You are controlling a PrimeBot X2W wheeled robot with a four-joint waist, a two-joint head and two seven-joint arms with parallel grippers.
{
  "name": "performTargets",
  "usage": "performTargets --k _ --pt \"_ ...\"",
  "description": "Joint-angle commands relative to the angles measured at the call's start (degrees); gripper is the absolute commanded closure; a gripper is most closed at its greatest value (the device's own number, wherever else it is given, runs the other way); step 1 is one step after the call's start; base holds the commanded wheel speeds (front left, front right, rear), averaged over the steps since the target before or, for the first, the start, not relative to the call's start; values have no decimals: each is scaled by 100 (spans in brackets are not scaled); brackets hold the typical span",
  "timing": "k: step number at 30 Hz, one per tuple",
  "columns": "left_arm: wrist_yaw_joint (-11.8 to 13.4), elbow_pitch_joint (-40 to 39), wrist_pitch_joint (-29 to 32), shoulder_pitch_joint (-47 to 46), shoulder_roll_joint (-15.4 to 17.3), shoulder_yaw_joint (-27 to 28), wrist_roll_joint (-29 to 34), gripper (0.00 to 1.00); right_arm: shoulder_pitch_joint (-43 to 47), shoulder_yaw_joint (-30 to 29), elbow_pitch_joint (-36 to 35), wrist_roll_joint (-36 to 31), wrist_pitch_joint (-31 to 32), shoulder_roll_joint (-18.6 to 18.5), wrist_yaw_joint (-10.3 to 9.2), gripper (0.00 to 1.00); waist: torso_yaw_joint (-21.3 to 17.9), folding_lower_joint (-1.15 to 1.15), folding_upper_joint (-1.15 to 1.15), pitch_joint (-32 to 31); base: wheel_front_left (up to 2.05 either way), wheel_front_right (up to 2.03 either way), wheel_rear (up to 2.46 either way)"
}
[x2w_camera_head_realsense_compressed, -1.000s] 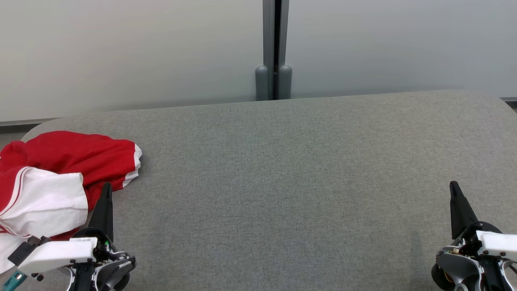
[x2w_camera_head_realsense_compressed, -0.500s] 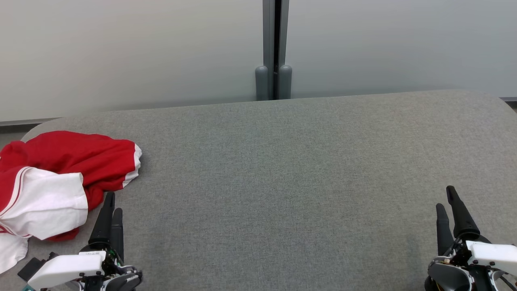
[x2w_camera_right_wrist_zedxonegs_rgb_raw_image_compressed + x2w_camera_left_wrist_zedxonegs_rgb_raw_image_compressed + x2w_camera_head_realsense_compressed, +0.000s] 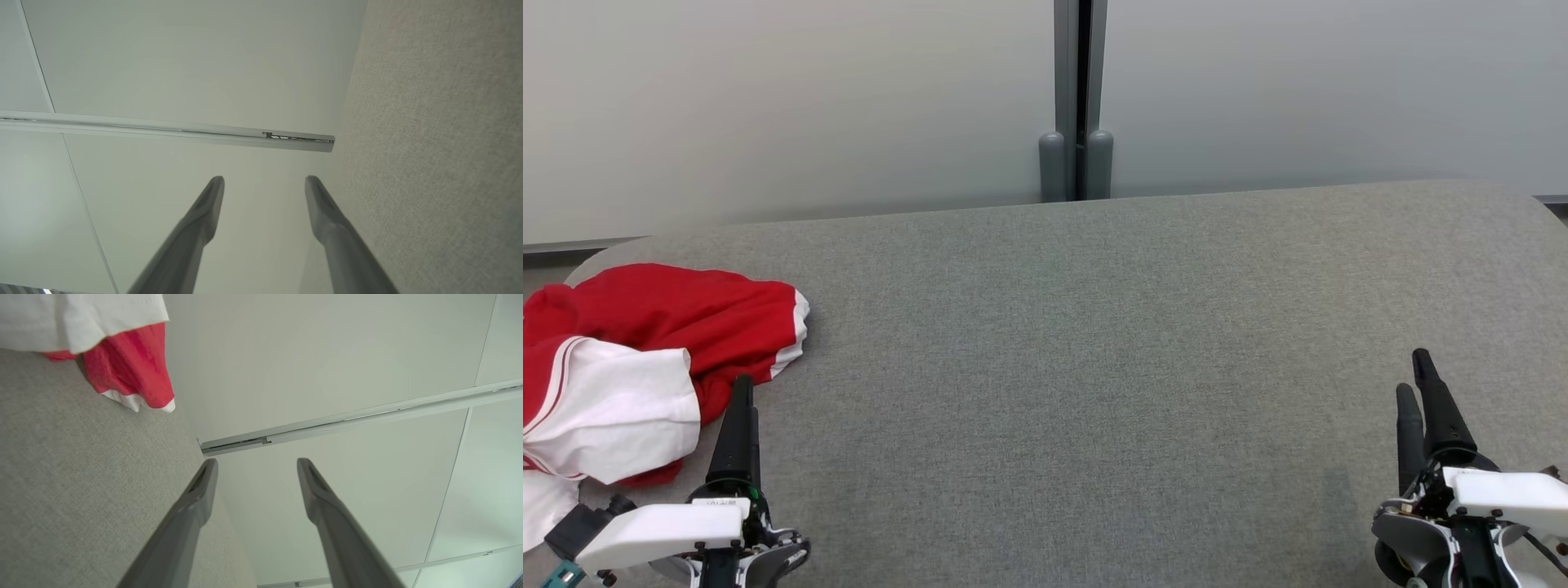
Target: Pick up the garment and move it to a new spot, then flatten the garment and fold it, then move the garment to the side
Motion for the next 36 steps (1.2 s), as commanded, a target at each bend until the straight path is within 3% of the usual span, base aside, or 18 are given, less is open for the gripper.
performTargets --k 1,23,36 --pt "-18 -125 -67 -179 46 12 225 0 -188 44 -139 -118 -84 -48 2 0 0 0 0 2 0 0 0" --pt "251 -421 -545 -175 59 -234 2941 0 -369 503 -425 -2756 -562 -62 2 0 -6 0 0 55 0 0 0" --pt "488 -109 -778 -249 84 -417 4351 0 -466 795 -135 -4338 -795 -187 2 0 0 0 0 43 0 0 0"
